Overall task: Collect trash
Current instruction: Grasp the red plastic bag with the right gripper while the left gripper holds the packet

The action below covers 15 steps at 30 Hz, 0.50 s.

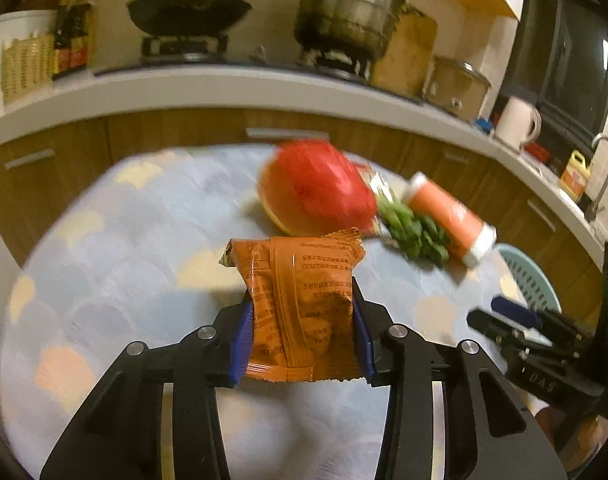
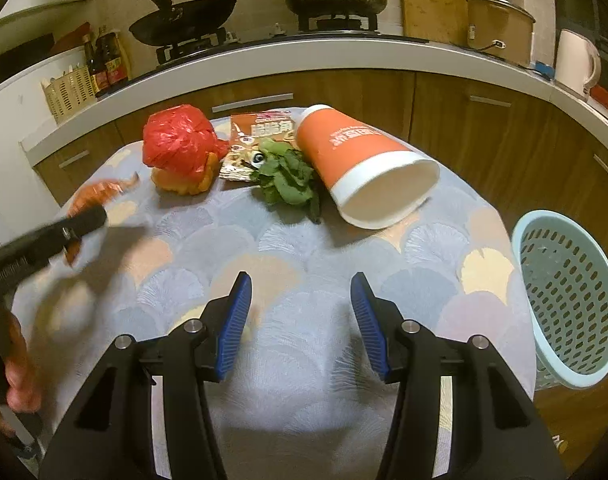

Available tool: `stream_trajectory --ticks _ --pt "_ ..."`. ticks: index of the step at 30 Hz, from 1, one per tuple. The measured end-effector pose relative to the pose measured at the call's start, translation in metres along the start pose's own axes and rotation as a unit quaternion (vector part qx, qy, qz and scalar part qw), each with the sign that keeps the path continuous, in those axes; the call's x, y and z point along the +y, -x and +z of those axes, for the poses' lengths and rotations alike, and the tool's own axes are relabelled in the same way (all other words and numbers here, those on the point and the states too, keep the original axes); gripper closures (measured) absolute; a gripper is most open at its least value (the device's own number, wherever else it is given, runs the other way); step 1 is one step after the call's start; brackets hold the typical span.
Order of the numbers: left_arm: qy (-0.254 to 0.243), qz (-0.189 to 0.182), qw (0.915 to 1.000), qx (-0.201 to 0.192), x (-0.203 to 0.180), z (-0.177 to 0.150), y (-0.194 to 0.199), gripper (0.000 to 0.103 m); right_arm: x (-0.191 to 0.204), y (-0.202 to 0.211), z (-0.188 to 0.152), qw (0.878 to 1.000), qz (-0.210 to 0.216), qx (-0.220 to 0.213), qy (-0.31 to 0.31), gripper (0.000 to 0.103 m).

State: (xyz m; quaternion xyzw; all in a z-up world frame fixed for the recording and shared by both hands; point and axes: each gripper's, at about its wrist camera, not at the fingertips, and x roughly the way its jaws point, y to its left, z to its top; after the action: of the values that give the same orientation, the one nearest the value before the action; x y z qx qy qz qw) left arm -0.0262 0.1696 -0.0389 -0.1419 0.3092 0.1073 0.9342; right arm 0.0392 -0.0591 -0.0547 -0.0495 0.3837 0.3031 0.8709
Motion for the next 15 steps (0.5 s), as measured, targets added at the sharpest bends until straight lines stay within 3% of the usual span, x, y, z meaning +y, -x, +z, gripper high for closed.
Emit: stream_trajectory --ticks 9,15 --pt "0.024 0.046 0.9970 -0.058 0.042 0.030 -0.001 0.062 0.047 -0.007 0.055 0.998 0.064 0.005 0.016 0.055" --pt "0.018 0.094 0.9925 -0.077 0.045 0.025 -0.008 0.060 0.071 -0.040 0.086 0.997 0.070 -0.002 0.018 0.051"
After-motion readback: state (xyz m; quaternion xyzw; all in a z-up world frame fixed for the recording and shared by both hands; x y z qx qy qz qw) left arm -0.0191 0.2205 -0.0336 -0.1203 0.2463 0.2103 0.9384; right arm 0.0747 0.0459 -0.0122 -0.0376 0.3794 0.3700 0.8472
